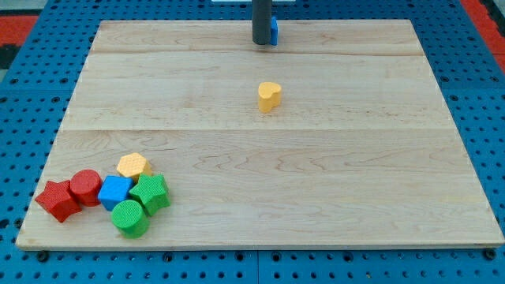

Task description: Move the yellow heart down a bit

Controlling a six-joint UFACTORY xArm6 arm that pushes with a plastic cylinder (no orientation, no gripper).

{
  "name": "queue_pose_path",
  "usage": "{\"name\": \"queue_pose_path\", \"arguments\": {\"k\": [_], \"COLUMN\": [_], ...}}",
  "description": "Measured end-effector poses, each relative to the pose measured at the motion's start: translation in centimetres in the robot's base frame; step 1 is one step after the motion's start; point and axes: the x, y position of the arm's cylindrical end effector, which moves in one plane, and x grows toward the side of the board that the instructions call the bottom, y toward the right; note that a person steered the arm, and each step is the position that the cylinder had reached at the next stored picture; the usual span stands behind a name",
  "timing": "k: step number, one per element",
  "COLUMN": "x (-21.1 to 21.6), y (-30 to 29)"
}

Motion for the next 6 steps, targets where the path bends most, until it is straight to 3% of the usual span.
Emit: {"name": "queue_pose_path", "arguments": {"k": [1,2,3,5,6], "x": [0.0,2.9,10.7,11.8,12.8], "y": [0.0,0.6,1.9,2.5,6.5]}}
